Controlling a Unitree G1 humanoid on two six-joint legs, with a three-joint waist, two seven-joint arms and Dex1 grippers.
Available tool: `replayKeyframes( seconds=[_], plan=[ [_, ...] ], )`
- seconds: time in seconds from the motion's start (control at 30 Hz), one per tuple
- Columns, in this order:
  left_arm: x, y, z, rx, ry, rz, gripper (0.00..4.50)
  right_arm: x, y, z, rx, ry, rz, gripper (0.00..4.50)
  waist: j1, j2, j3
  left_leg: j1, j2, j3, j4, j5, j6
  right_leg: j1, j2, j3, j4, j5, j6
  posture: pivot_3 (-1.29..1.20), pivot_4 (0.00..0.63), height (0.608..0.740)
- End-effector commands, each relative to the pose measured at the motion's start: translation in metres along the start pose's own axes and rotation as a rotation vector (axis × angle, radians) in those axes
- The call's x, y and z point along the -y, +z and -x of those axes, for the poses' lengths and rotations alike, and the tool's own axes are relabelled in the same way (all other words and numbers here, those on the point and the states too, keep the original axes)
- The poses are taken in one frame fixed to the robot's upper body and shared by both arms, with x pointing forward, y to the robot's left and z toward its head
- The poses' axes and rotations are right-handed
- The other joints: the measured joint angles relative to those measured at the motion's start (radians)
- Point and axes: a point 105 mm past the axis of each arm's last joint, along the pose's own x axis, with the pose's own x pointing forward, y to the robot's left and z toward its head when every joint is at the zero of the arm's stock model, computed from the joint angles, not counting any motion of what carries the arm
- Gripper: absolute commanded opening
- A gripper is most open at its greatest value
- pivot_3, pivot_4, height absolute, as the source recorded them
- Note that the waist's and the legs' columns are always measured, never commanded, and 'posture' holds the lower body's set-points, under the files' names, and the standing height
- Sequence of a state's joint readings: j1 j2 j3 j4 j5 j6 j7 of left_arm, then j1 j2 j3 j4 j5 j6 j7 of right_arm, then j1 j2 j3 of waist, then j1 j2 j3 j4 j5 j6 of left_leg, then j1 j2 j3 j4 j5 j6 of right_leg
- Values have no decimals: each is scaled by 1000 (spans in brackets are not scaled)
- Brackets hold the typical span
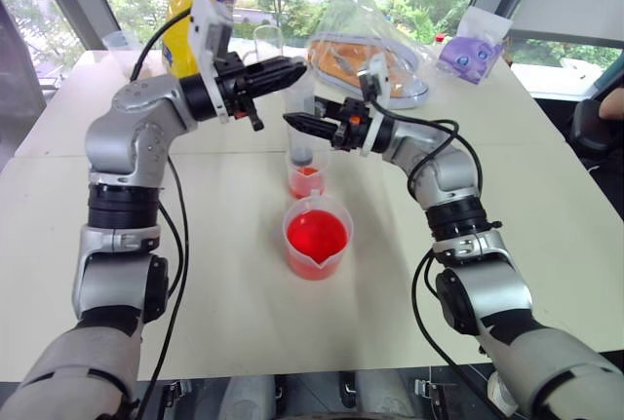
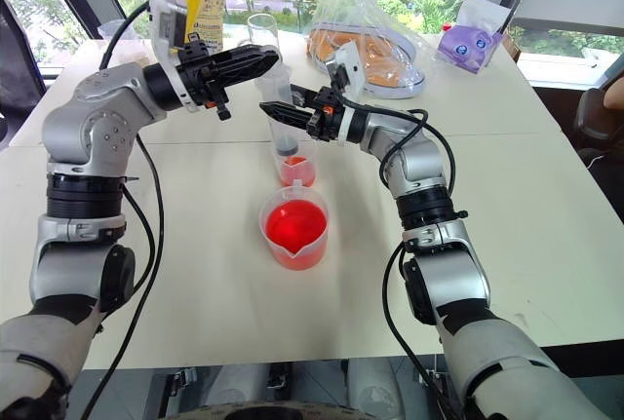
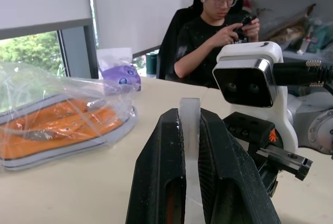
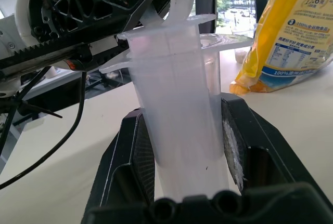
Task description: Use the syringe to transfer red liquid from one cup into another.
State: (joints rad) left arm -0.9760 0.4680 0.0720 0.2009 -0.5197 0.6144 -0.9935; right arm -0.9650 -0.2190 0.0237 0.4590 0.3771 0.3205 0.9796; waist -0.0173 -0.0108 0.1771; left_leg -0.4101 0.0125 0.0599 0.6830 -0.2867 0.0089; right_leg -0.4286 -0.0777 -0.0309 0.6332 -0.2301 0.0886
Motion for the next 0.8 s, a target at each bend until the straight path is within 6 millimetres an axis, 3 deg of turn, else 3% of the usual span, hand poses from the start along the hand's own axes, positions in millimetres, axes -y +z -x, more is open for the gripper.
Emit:
replayKeyframes(
  seconds=[0.03, 0.2, 0.23, 0.5, 0.8],
  plan=[
    [7, -3, -7, -3, -35, 55, 1649, -7, 46, -1, 123, 24, 117, 1427, 1, 0, 0, 0, 0, 0, 0, 0, 0, 0, 0, 0, 0, 0, 0, 0, 150, 740],
    [-1, 11, -3, 73, 28, 60, 4146, -14, 37, -3, 104, 46, 94, 1427, 1, 0, 0, 0, 0, -1, 0, 0, 0, 0, 0, 0, 0, 0, 0, 0, 150, 740],
    [-3, 14, -2, 87, 44, 58, 4405, -15, 36, -3, 102, 48, 91, 1427, -1, 0, 0, 0, 0, -1, 0, 0, 0, 0, 0, 0, 0, 0, 0, 0, 150, 740],
    [-8, 32, 36, 114, 98, 15, 4405, -16, 30, -3, 87, 41, 74, 1427, -4, 0, 0, 0, 0, 0, 0, 0, 0, 0, 0, 0, 0, 0, 0, 0, 150, 740],
    [17, 11, 68, -10, 55, 32, 4405, -9, 37, -2, 75, -3, 99, 1427, 2, 0, 0, 0, 0, -1, 0, 0, 0, 0, -2, 0, 0, 0, 0, 0, 150, 740]
  ],
)
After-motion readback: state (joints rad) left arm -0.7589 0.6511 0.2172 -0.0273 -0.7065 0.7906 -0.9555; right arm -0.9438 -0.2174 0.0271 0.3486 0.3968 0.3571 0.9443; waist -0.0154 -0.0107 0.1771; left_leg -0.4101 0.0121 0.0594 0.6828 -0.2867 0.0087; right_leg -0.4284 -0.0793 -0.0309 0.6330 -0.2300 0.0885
